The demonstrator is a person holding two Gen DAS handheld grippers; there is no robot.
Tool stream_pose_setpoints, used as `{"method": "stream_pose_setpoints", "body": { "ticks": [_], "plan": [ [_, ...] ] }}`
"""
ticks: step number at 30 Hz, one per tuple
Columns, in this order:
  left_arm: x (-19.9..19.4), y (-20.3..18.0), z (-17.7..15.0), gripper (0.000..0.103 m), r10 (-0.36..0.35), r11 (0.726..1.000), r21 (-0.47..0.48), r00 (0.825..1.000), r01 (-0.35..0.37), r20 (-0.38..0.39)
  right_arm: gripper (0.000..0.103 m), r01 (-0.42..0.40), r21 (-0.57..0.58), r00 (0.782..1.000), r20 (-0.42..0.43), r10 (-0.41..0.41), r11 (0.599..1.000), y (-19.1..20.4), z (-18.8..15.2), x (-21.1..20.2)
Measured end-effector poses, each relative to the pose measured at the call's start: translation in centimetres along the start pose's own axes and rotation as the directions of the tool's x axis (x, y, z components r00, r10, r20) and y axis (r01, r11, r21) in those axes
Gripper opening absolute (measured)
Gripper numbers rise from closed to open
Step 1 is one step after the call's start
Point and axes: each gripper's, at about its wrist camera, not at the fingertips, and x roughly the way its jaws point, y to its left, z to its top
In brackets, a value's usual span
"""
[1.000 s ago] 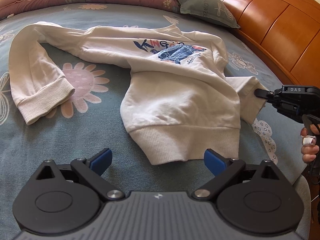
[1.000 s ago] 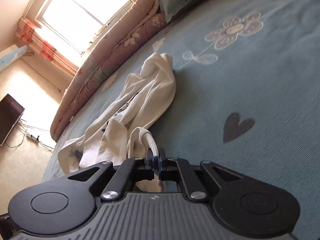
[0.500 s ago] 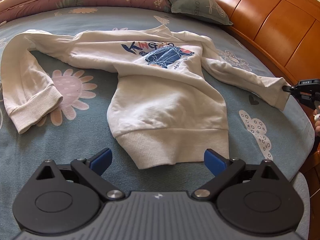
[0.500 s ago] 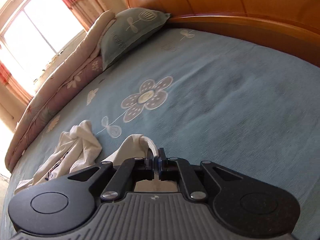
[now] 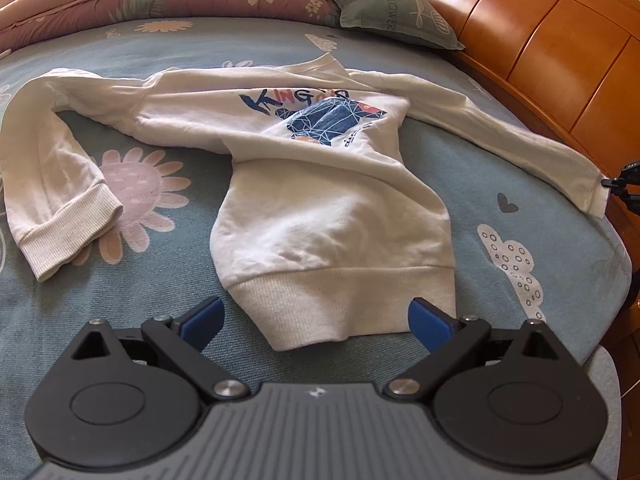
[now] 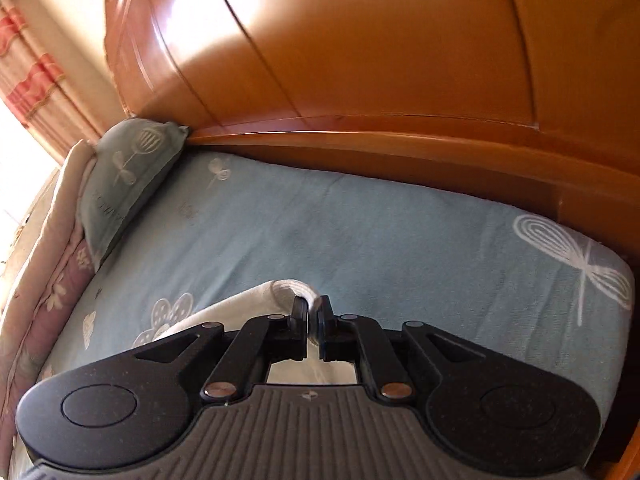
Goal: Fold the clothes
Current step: 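Lay the sleeve flat and release it from the right gripper, then move the left gripper over to the other sleeve's ribbed cuff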
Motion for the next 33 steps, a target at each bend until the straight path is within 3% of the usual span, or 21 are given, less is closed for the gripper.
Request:
{"method": "stream_pose_setpoints", "body": {
  "ticks": [2, 4, 6, 10, 17, 22, 25, 29, 33],
  "plan": [
    [0.0, -0.1, 0.0, 0.098, -0.002, 1.0, 0.004, 1.0, 0.002, -0.001, 0.012, 0.017, -0.052, 1.0, 0.008, -0.016, 0.999, 0.5, -0.8, -0.1],
    [0.0, -0.2, 0.1, 0.098, 0.0, 1.0, 0.009, 1.0, 0.0, -0.002, 0.025, 0.026, -0.093, 1.0, 0.015, -0.024, 0.995, 1.2, -1.6, -0.2],
    [-0.1, -0.3, 0.2, 0.098, 0.001, 1.0, 0.014, 1.0, -0.001, 0.0, 0.027, 0.008, -0.134, 1.0, 0.01, -0.007, 0.991, 2.2, -2.4, -0.1],
    [-0.3, -0.4, 0.2, 0.098, 0.001, 1.0, 0.015, 1.0, -0.002, 0.005, 0.039, -0.088, -0.2, 0.996, -0.032, 0.083, 0.976, 4.6, -3.8, -0.2],
    [-0.5, -0.3, 0.0, 0.098, -0.002, 1.0, 0.013, 1.0, 0.002, 0.009, 0.045, -0.207, -0.275, 0.972, -0.169, 0.164, 0.939, 7.9, -7.6, -0.1],
    [-0.5, -0.4, 0.0, 0.098, 0.0, 1.0, 0.015, 1.0, 0.0, 0.01, 0.051, -0.339, -0.356, 0.918, -0.327, 0.224, 0.871, 10.9, -13.5, -1.0],
    [-0.6, -0.5, -0.2, 0.098, 0.001, 1.0, 0.021, 1.0, -0.001, 0.014, 0.062, -0.441, -0.397, 0.87, -0.411, 0.274, 0.805, 13.5, -17.6, -2.3],
    [-1.0, 0.0, -0.4, 0.098, -0.009, 1.0, 0.006, 1.0, 0.009, 0.02, 0.064, -0.557, -0.426, 0.795, -0.524, 0.307, 0.713, 16.8, -23.9, -3.7],
    [-1.3, 1.9, -0.4, 0.098, -0.01, 0.998, -0.059, 0.999, 0.012, 0.037, 0.068, -0.618, -0.415, 0.733, -0.612, 0.298, 0.668, 18.3, -29.2, -4.1]
  ]
}}
